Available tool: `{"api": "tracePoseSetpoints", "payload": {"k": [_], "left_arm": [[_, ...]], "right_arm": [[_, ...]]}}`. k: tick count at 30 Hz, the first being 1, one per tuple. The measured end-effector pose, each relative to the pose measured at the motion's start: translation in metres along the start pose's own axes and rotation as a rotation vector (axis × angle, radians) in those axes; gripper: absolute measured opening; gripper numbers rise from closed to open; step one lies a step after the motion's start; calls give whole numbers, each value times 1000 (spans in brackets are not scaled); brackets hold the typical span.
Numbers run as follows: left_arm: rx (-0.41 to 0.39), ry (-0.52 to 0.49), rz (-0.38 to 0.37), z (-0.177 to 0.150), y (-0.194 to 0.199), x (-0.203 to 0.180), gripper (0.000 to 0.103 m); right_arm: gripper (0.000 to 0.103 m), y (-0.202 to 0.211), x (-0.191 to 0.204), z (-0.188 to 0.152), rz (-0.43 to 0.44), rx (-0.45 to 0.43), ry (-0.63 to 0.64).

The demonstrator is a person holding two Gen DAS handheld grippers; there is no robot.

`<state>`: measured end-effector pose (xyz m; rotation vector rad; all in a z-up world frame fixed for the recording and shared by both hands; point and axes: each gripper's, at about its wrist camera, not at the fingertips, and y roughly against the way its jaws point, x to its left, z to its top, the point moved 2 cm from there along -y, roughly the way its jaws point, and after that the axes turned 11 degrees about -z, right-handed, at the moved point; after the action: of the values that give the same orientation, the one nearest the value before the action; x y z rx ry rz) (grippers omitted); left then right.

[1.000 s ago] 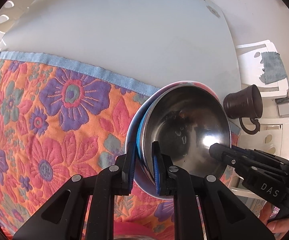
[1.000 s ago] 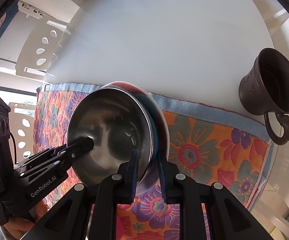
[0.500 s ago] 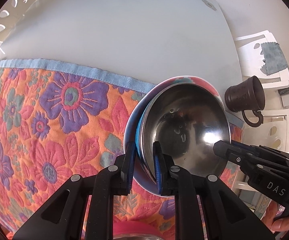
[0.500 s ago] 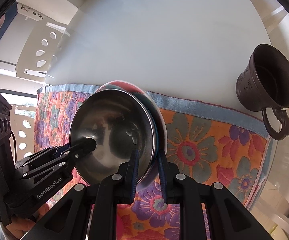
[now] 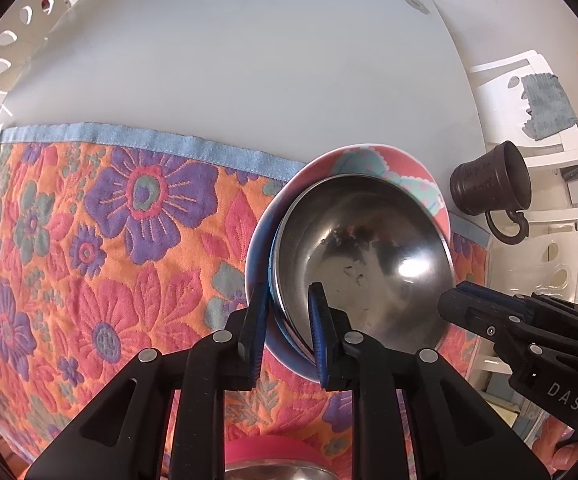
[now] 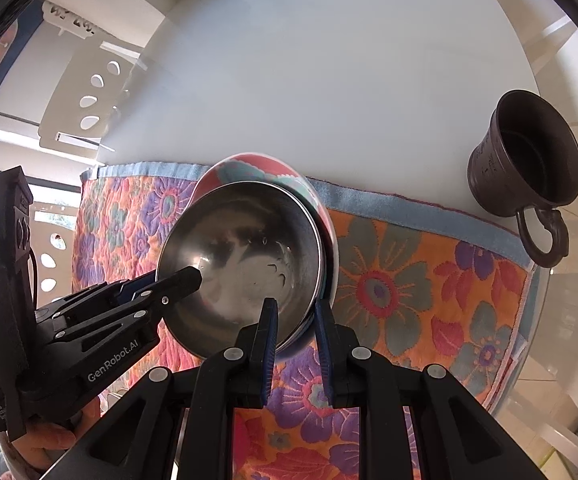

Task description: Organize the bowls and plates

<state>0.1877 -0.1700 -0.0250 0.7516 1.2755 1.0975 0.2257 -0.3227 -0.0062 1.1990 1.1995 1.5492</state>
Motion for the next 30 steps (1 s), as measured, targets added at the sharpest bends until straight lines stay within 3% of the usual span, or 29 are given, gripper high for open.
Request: {"api": "tracePoseSetpoints", "payload": {"k": [4, 17, 30], "left_arm": [[-7, 2, -8, -1, 5, 2, 19], [-41, 38, 13, -20, 36, 20, 19], [-76, 113, 35, -71, 71, 63, 19]], "right_arm": [[18, 2, 4, -1, 40, 3, 8], [18, 17, 31, -15, 33, -12, 58], [18, 24, 67, -59, 23, -7, 110]]}}
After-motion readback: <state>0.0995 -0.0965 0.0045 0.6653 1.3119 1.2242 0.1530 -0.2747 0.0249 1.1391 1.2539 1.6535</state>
